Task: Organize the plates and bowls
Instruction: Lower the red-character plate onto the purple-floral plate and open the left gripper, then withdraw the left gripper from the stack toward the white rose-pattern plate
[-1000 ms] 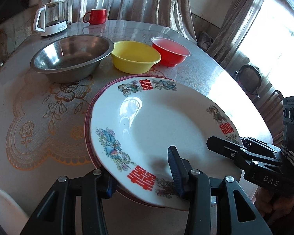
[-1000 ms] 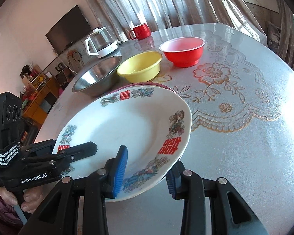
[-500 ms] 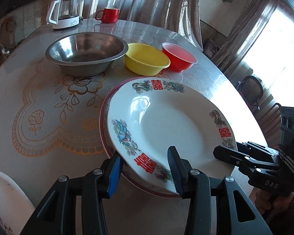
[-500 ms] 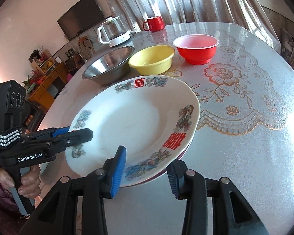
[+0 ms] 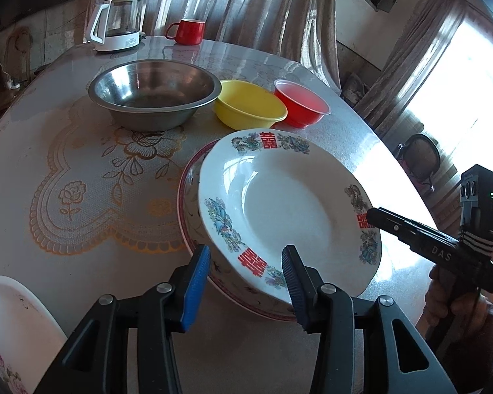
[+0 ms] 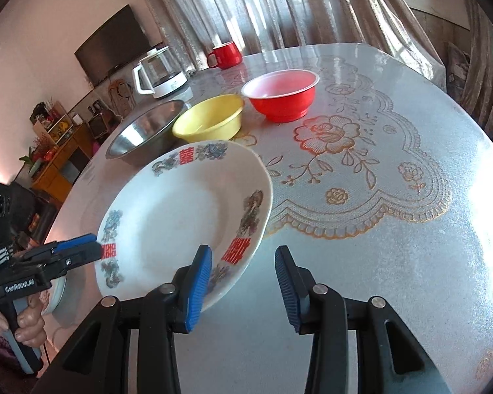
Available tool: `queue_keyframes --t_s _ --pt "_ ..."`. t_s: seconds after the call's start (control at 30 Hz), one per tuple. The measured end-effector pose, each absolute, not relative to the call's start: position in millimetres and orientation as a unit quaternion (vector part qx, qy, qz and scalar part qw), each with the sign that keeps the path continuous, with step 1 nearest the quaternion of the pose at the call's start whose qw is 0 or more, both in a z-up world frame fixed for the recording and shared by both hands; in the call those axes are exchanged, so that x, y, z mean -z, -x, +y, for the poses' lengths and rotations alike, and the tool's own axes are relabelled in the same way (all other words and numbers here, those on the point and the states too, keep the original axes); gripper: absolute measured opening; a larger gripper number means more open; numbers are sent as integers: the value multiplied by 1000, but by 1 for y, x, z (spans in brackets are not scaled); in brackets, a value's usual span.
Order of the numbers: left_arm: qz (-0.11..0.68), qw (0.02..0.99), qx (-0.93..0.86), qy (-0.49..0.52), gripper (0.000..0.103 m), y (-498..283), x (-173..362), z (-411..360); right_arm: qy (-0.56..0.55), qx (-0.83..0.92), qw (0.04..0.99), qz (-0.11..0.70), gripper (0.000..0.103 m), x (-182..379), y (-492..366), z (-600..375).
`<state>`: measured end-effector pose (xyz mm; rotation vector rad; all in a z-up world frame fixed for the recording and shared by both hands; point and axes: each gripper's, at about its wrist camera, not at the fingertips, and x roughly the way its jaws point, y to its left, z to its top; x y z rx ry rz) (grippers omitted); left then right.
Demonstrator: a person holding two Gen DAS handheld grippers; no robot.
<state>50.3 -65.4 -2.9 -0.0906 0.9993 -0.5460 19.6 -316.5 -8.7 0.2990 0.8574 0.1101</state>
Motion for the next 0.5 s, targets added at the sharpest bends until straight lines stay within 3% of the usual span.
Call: queue_keyframes --t_s 0.2,0.5 --pt "465 853 232 42 51 -53 2 -57 -126 -48 901 412 20 12 -34 -310" --pt "473 851 222 48 53 -57 10 -56 -97 -56 900 421 20 11 -30 -297"
